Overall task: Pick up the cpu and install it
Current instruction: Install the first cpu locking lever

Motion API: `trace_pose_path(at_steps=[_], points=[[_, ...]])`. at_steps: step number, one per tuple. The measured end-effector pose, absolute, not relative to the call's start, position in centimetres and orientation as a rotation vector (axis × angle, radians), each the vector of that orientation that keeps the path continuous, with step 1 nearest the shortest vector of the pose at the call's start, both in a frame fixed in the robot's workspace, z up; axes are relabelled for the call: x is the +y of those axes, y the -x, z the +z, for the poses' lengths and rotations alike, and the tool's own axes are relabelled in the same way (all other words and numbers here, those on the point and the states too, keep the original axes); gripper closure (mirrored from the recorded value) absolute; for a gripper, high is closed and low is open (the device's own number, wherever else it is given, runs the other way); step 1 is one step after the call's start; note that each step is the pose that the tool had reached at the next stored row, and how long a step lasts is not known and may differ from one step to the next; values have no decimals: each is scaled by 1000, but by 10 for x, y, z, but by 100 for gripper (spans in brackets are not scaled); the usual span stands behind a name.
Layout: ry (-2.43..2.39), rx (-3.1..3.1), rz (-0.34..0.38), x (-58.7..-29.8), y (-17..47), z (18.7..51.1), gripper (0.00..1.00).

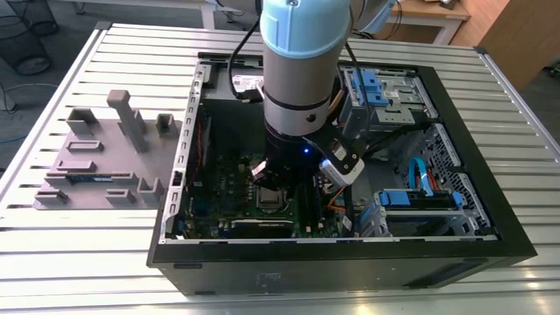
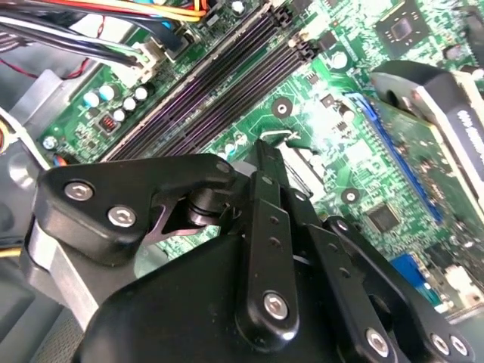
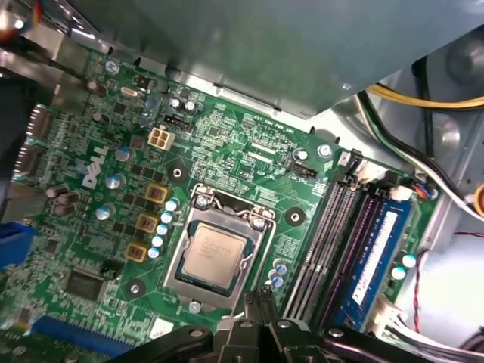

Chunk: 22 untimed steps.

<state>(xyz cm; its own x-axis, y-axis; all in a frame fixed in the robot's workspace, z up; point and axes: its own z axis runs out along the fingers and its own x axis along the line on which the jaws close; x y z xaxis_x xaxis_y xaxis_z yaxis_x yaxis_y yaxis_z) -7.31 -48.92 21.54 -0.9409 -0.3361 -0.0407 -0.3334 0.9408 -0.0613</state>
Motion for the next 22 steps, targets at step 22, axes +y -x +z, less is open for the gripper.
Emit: trace_pose_path(at_steps=[22], points=[[521,3023,-83,-489,100,233,89]])
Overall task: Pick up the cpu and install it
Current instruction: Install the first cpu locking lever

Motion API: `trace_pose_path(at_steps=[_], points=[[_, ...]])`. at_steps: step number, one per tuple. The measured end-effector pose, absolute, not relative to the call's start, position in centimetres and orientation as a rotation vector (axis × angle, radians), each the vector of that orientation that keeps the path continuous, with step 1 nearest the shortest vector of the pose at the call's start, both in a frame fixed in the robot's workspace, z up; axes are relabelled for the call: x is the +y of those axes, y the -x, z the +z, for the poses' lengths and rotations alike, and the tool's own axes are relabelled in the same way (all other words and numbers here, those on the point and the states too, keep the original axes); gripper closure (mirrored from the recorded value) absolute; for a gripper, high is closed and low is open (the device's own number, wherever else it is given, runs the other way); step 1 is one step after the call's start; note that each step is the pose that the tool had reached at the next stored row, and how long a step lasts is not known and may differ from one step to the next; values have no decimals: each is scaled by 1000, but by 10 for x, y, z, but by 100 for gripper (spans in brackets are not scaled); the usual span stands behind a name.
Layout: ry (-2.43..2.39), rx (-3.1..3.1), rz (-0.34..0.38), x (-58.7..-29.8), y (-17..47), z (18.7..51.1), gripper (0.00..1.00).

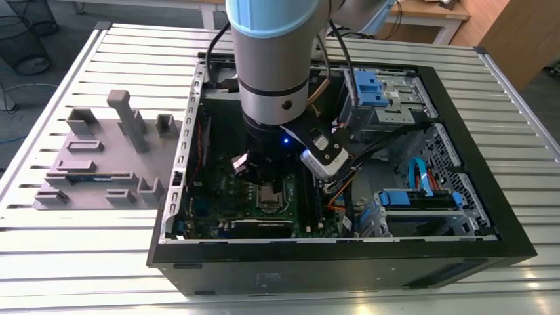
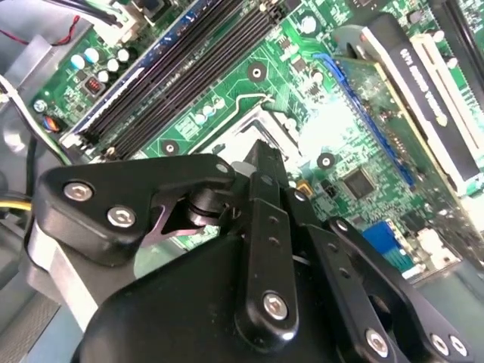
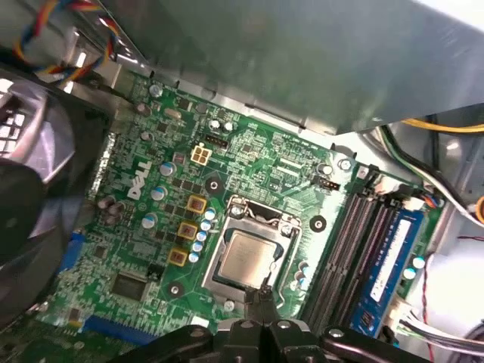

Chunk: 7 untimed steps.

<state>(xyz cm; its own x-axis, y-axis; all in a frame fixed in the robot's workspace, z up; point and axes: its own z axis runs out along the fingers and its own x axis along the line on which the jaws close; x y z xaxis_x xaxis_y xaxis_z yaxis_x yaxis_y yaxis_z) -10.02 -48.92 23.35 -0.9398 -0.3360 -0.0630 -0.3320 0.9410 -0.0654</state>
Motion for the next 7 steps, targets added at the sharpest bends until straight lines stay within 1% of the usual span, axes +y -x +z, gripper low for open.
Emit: trace_pose_path(at_steps=[7], points=[[521,3023,-82,-489,100,237,89]])
